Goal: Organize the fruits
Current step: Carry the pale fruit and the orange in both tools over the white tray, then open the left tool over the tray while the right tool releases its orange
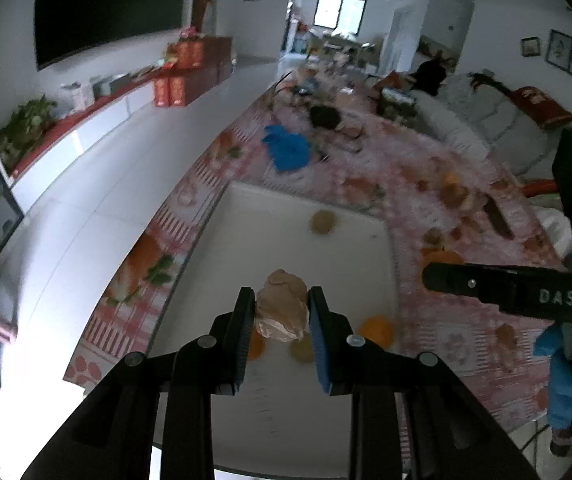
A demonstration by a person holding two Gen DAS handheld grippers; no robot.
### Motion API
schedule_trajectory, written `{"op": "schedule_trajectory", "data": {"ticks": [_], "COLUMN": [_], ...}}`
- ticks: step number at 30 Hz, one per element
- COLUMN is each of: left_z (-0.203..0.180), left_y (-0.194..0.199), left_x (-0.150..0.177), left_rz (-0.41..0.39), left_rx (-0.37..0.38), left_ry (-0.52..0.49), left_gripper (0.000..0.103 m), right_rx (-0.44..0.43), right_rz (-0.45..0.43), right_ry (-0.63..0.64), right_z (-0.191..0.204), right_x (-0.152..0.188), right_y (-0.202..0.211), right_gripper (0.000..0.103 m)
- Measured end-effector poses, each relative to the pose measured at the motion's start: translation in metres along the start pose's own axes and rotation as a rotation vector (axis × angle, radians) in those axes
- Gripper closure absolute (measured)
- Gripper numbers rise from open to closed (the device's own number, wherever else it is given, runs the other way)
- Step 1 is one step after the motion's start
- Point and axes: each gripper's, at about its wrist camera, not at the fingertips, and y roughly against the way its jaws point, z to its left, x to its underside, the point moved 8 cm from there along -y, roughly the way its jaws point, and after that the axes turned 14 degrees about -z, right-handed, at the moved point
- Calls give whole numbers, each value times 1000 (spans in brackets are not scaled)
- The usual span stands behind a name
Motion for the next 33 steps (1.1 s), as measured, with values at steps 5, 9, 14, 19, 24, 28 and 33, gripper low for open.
{"op": "schedule_trajectory", "data": {"ticks": [5,9,14,19,24,28,33], "left_z": [12,12,13,16,15,6,-29], "left_y": [-23,-37,-42,-34,-21,-4,18], "left_x": [24,33,36,28,21,15,9], "left_rz": [54,77,69,-2,-9,-39,-70], "left_rx": [-19,-21,-28,-58,-72,-70,-19], "left_ry": [23,33,30,44,53,66,51], "left_gripper": [73,73,52,23,23,23,23], "right_rx": [-12,-6,-3,-22,-45,-24,24], "right_rz": [67,102,119,76,8,-12,-51], "right_ry": [9,21,51,73,-19,-215,-413], "right_z": [16,17,20,29,19,-18,-76], "right_x": [18,24,24,16,-2,-8,-2], "right_y": [-41,-62,-76,-69,-45,-20,17], "right_gripper": [64,64,62,21,13,0,0]}}
